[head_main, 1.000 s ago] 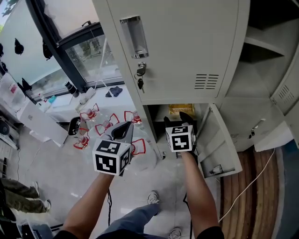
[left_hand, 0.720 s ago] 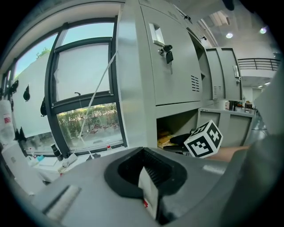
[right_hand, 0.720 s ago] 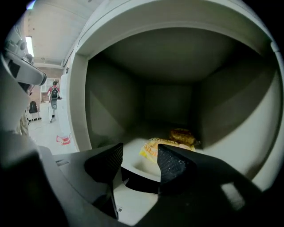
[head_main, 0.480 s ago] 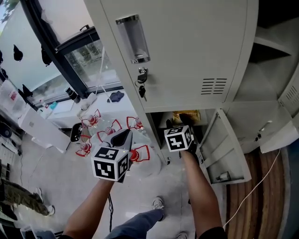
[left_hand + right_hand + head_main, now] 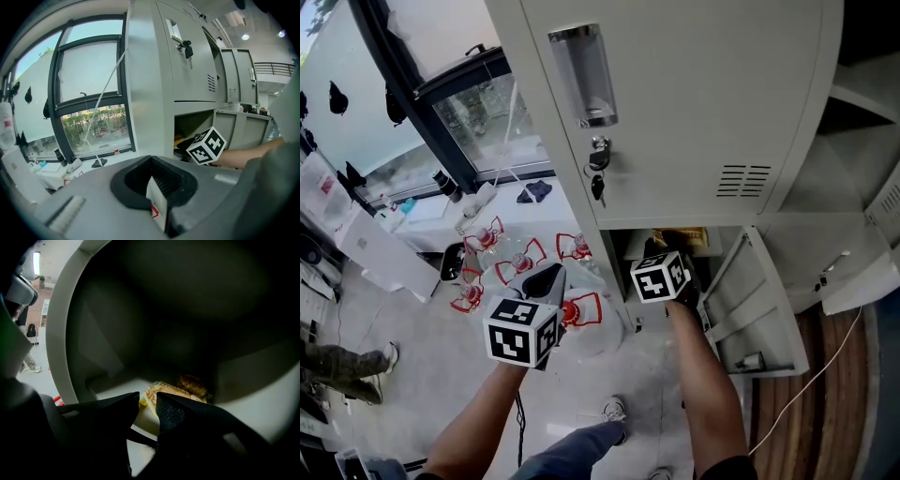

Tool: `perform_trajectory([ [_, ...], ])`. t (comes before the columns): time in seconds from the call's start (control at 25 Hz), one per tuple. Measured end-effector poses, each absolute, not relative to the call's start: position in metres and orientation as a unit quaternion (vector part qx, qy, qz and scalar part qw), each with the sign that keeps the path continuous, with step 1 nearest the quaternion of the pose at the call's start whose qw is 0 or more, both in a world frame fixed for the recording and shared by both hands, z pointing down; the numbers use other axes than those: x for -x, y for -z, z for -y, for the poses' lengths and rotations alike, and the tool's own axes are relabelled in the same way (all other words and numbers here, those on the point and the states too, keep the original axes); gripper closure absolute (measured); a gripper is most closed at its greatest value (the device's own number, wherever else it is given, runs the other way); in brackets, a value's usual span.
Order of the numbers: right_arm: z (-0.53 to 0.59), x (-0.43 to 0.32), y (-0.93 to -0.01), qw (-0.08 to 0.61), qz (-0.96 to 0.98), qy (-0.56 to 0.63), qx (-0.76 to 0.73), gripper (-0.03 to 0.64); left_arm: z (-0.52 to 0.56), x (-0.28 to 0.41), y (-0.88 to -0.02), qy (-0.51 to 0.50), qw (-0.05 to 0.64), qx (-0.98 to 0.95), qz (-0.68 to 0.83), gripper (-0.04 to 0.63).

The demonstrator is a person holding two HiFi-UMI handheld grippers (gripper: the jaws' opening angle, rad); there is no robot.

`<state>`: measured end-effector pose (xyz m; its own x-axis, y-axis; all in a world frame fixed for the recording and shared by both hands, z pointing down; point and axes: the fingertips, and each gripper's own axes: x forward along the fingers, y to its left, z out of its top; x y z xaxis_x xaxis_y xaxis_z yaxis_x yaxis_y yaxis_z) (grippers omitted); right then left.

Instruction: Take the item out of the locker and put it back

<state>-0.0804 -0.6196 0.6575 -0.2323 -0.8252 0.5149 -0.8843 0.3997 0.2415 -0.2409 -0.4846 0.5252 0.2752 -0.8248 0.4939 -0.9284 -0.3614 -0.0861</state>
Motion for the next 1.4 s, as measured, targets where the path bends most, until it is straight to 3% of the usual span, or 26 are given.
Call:
perform_trajectory([
  [0.36,0.615,0.076,-0.654,0.297,0.778,-0.042,-0.552,0.573,0.483,0.247,-0.520,-0.227,0.115,-0.787,0.561,0.595],
  [1.4,0.533,0.056,-0.557,0.196,0.826,-0.054,-0.525,0.588,0.433,0.216,-0.477,-0.173,0.129,-0.799,0.561,0.595],
])
